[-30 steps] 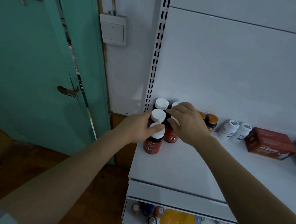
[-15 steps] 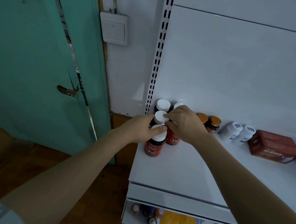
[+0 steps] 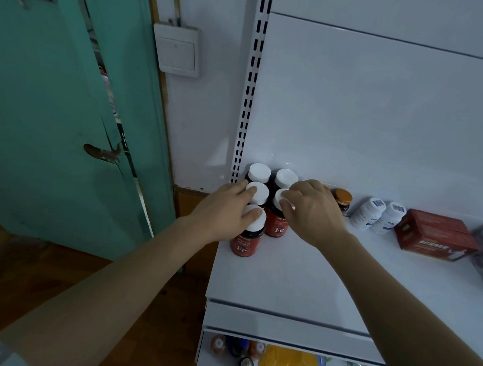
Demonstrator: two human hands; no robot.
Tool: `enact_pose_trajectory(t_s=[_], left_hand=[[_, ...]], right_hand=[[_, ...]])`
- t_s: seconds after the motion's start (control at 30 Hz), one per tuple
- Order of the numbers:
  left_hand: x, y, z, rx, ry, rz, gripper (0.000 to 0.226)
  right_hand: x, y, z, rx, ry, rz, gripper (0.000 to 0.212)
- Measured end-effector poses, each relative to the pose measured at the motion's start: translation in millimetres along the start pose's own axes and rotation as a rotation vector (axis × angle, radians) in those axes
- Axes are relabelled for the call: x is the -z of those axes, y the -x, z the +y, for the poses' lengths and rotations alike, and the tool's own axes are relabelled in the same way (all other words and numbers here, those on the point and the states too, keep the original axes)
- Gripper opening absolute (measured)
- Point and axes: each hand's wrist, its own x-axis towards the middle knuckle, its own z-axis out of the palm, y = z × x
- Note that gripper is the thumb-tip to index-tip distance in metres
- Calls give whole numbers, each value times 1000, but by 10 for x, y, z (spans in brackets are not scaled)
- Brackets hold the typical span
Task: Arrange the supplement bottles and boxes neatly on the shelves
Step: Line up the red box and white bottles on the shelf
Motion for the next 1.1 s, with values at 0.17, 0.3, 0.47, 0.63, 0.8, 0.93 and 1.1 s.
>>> enact_pose_trajectory(t_s=[0.17, 0.3, 0.47, 0.63, 0.8, 0.93, 1.1], left_hand=[[61, -16, 22, -1, 3, -28, 67], [124, -90, 182, -57, 15, 55, 66], [160, -300, 558, -183, -30, 193, 49], [29, -582, 1009, -240, -23, 161, 52], [-215, -916, 1230, -200, -233, 85, 53], [-388, -1124, 1332, -129, -372, 59, 46], [-518, -1246, 1391, -71, -456, 28, 37]], right_hand=[[14, 14, -28, -23, 8, -33, 33], [60, 174, 60, -74, -4, -35, 33], [190, 458, 415, -202, 15, 1, 26], [257, 568, 862, -268, 35, -41, 31], [129, 472, 1228, -200, 18, -87, 38], [-27, 335, 1517, -107, 61, -141, 40], [-192, 264, 1708, -11, 11, -171, 44]])
